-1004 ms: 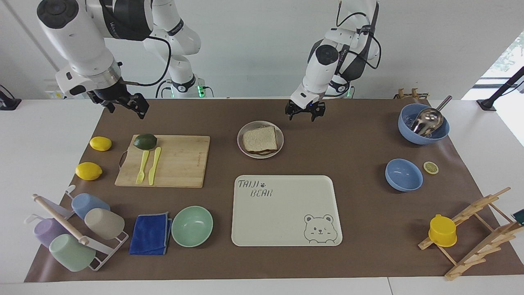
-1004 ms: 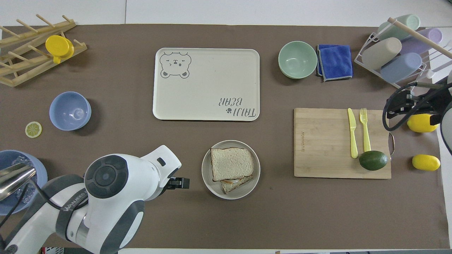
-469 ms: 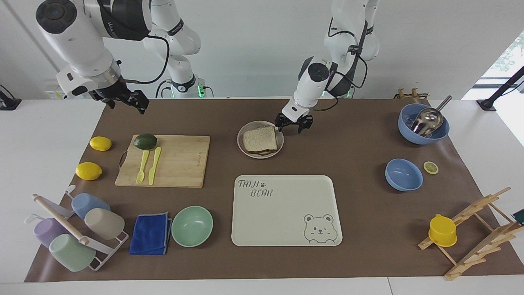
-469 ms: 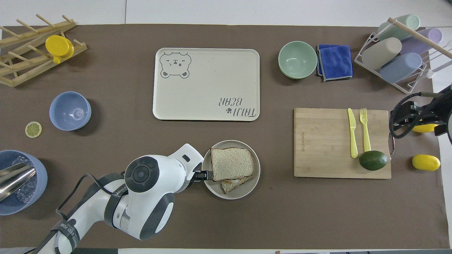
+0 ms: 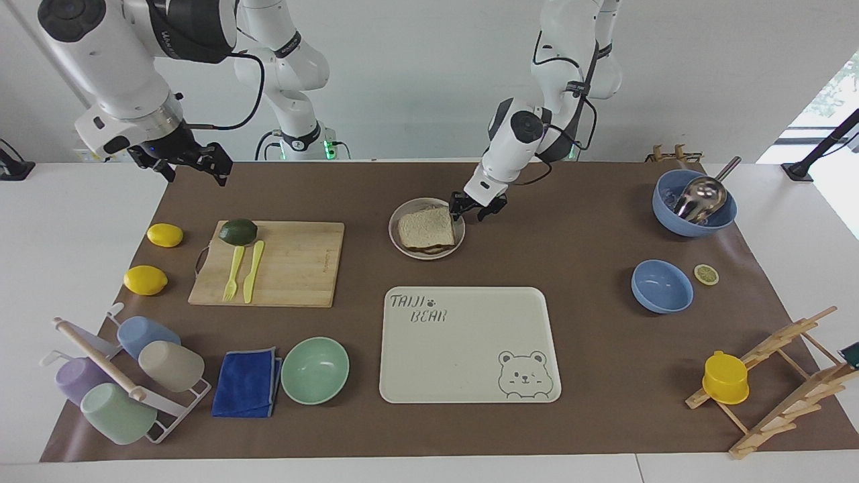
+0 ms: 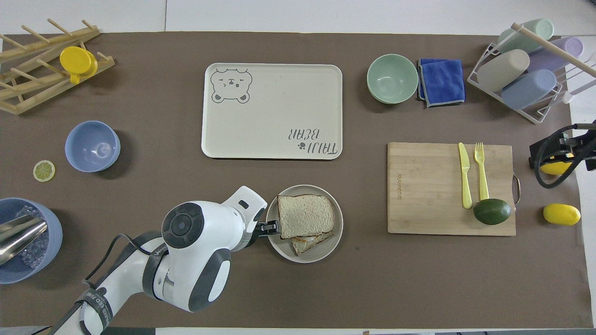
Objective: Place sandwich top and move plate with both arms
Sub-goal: 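Reach the left gripper to the plate rim while the right gripper retracts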
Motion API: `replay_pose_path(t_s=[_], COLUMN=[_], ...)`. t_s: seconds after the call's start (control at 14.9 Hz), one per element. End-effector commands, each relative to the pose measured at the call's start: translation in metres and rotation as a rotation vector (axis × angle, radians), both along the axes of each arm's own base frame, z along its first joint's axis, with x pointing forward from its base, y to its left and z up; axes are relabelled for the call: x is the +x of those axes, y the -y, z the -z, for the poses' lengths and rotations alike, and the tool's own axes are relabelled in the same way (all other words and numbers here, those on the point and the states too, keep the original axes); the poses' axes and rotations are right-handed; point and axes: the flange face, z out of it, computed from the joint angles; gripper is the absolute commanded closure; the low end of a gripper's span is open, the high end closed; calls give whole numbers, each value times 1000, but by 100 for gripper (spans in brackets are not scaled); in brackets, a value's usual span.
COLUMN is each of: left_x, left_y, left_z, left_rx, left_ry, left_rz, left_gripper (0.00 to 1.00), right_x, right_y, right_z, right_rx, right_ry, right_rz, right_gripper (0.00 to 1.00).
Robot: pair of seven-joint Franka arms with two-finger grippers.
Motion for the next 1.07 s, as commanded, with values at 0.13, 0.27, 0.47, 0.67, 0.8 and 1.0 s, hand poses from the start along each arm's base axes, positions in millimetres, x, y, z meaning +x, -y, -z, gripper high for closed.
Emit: replay_pose_path(t_s=[0.13, 0.27, 0.47, 0.67, 0.8, 1.0], left_x=[-3, -2, -3, -2, -2, 1], left_y=[10, 10, 11, 10, 11, 9], left_z=[13, 14, 15, 14, 14, 13], left_rx=[-23, -25, -23, -24, -24, -25], left_ry=[4, 11, 8, 9, 7, 4], left_rz=[-36, -40, -38, -35, -35, -42], left_gripper=[37, 41, 56, 79, 98, 100], right_x=[-3, -6, -8, -5, -7, -7], right_y=[13, 15, 7, 14, 33, 31], right_z=[-2, -2, -3, -5, -6, -9], right_rx=[84, 105, 104, 91, 105, 102], right_ry=[23, 21, 11, 26, 30, 32], right_rz=[37, 76, 65, 37, 29, 24], right_gripper=[0, 0, 0, 0, 0, 0])
